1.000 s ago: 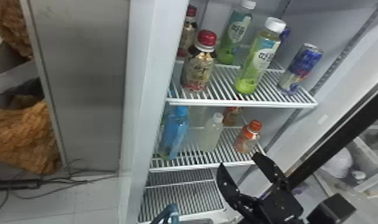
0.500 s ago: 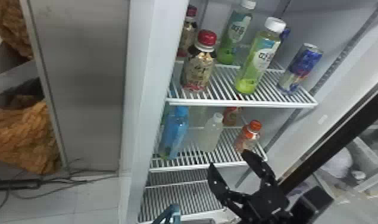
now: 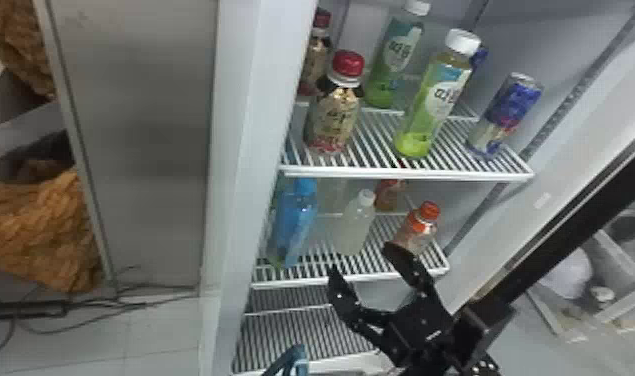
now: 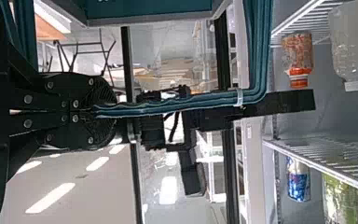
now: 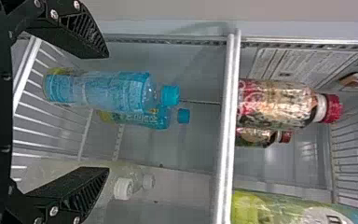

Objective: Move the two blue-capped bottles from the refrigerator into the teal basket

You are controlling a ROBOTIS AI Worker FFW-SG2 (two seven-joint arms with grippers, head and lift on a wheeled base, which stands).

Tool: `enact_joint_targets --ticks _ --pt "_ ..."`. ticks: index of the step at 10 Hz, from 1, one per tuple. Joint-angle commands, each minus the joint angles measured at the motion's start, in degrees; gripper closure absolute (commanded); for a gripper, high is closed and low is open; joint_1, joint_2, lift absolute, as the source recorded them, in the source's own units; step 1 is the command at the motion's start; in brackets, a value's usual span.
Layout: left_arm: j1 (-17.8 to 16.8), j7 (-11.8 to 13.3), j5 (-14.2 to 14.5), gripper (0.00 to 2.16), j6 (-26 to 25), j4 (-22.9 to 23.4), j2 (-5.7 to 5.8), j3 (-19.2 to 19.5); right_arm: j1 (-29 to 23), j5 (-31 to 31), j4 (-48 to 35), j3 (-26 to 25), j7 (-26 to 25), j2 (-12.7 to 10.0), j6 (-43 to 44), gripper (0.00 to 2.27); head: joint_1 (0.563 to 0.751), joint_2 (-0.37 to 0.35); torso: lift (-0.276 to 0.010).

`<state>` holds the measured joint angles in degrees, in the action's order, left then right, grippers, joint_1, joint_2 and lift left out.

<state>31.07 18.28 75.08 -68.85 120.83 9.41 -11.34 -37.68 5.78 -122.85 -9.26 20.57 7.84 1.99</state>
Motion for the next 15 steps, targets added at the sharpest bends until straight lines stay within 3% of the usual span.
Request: enact_joint_targets --ticks 1,8,15 --pt "0.0 -0.1 -0.1 1.16 -0.3 0.0 0.08 0.0 2.1 0.1 2.3 1.0 0.0 0.2 0.0 0.15 0.695 -0.35 -0.16" --pt "-0.3 -0.1 0.1 1.16 -0.8 -0.4 0.0 -0.2 13.4 0.9 15.9 5.3 0.0 2.2 3.8 0.14 0.695 -0.35 -0.16" --pt "-0.4 -0.1 0.2 1.16 -0.6 -0.7 0.0 -0.3 21.4 3.5 25.0 10.5 0.4 3.9 7.2 0.15 0.695 -0.35 -0.16"
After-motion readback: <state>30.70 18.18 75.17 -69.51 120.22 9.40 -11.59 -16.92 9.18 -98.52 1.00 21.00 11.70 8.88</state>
